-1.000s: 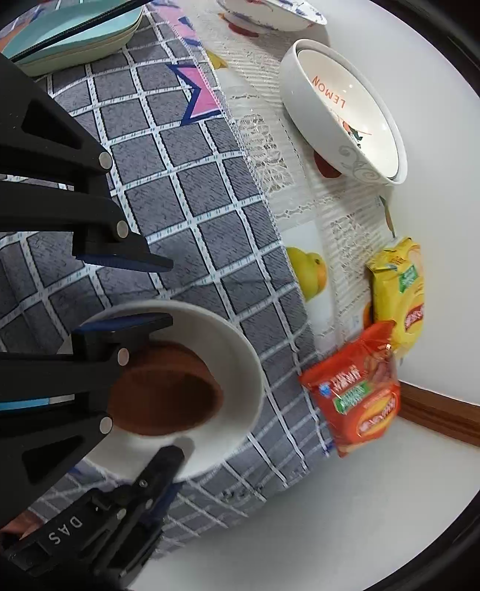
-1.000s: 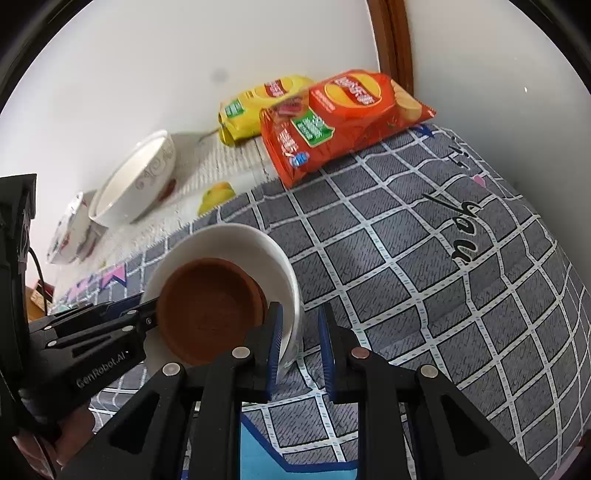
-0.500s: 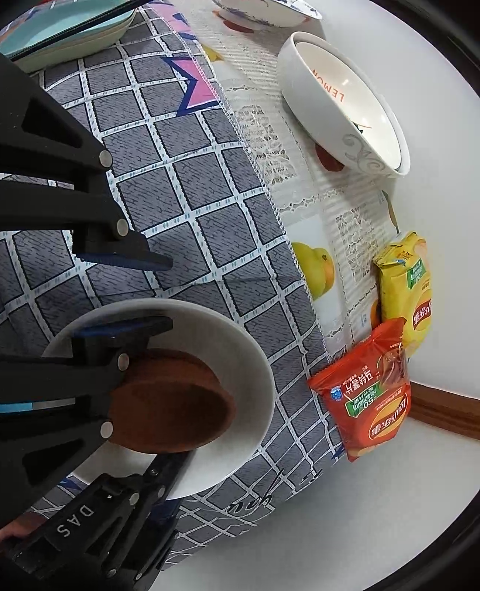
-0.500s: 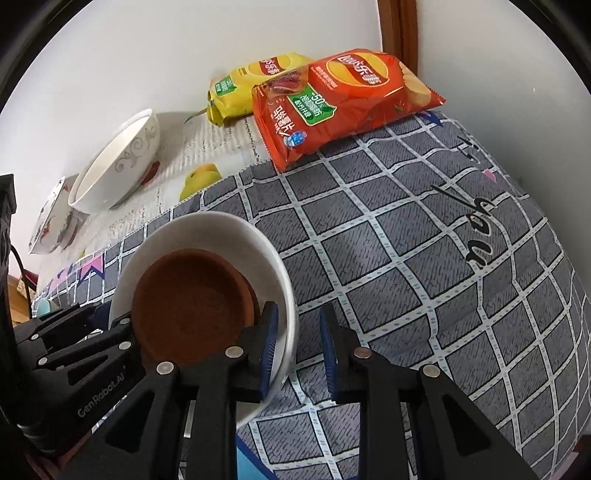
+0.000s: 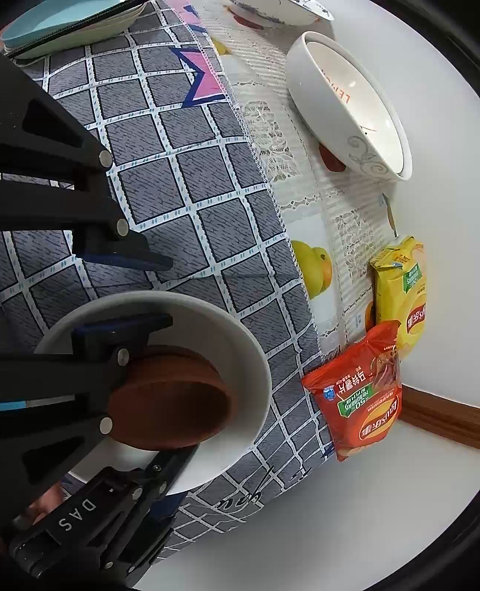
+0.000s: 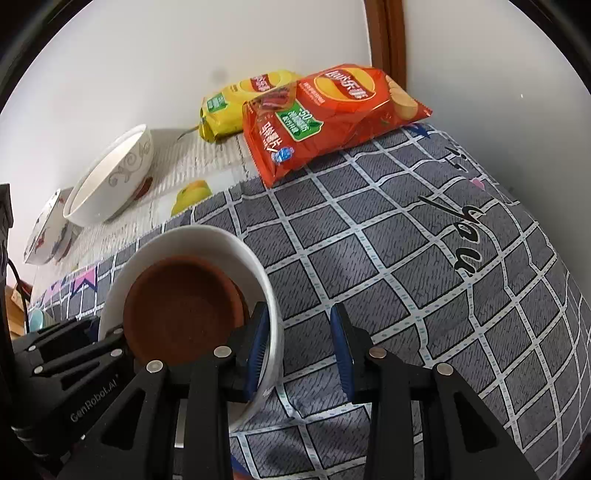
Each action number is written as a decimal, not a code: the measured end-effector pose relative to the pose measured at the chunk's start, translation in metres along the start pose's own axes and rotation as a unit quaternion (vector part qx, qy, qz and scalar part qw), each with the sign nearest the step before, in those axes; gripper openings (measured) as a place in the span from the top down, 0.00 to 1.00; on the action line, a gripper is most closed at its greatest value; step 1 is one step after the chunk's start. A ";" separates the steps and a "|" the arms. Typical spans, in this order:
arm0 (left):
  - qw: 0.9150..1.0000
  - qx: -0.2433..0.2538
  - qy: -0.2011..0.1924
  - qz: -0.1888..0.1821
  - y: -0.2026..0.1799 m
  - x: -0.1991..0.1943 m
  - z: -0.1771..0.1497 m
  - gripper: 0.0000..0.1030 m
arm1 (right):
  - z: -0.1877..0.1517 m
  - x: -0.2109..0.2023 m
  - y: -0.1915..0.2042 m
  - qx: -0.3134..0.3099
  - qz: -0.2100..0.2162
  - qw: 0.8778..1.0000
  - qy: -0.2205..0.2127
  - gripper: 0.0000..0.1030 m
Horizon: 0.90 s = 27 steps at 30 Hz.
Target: Organize plates and bowls
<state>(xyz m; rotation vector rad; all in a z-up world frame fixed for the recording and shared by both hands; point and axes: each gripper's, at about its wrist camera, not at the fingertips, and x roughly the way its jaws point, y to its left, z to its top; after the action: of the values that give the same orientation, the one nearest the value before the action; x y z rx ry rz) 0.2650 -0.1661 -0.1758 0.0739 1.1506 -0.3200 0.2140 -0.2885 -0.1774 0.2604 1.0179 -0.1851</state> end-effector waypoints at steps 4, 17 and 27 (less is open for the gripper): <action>1.000 -0.007 -0.003 -0.007 0.000 0.000 -0.001 0.84 | 0.000 0.001 -0.002 0.015 0.007 1.000 0.005 0.67; 1.000 -0.009 -0.002 -0.011 -0.002 0.002 0.000 0.89 | 0.004 0.006 -0.006 0.036 0.033 0.998 0.036 0.76; 1.000 -0.019 0.004 -0.019 0.001 0.001 0.001 0.90 | 0.003 0.005 -0.002 0.056 0.043 0.997 0.022 0.91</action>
<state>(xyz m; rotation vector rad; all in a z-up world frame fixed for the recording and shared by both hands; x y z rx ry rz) 0.2664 -0.1659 -0.1768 0.0199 1.1672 -0.3326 0.2190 -0.2915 -0.1806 0.4109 1.0391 -0.1600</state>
